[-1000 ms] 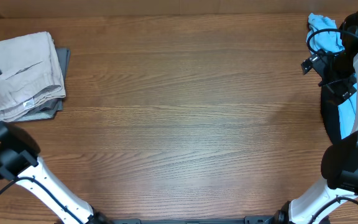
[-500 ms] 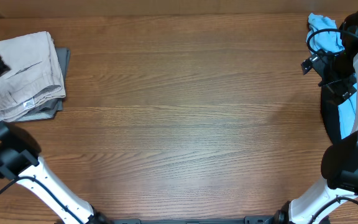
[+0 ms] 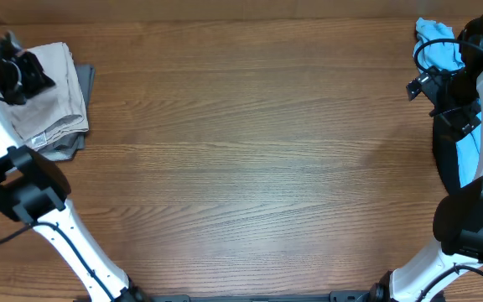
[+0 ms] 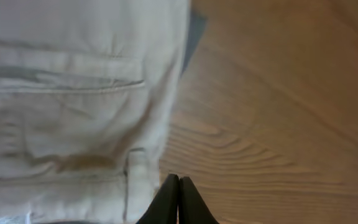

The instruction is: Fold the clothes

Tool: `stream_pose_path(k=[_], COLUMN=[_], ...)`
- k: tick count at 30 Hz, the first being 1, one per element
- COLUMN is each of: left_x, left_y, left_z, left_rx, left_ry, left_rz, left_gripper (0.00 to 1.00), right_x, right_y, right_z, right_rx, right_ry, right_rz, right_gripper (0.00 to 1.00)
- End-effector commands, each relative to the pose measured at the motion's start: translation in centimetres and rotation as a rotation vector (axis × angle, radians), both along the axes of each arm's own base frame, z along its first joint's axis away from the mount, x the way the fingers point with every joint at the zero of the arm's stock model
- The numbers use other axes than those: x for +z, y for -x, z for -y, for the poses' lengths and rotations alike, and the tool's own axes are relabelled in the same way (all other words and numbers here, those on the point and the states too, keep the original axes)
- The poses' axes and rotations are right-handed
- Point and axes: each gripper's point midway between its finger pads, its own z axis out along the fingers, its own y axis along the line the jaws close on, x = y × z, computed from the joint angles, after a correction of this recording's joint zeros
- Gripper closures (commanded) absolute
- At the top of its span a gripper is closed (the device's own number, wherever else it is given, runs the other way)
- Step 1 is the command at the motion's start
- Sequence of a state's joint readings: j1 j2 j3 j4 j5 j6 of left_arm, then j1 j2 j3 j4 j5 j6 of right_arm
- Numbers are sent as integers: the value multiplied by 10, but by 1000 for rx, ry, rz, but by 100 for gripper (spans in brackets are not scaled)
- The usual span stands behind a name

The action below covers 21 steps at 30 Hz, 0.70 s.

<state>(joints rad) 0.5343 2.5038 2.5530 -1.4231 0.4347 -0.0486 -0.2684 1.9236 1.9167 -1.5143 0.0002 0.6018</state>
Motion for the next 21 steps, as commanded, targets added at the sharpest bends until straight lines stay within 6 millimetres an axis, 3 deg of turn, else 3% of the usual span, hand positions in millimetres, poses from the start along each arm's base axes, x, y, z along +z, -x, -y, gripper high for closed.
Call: stream_pose_path(k=[1,3,7,11,15,21], left_x=[-51,-71,-92,-97,-65,34], left_y=[5,6,15,23,13,-5], left_z=[2,15,40,48,55,49], left_rx=[-25,-83,-191,-227,-218,-237], left_ry=[72,159,298,334,405,460], left_rz=[-79,-76,-72,-94,10,334], left_gripper=[96,96,96,96,96,96], right_x=[9,9,9,9,9,9], right_y=[-2,-2,-2,-2,-2,-2], right_z=[2,2,2,2,2,2], right_rx=[-1,-1,-1,-1,-1,-1], right_ry=[14,14,14,14,14,14], right_rz=[28,28,28,28,28,28], right_gripper=[0,0,0,0,0,0])
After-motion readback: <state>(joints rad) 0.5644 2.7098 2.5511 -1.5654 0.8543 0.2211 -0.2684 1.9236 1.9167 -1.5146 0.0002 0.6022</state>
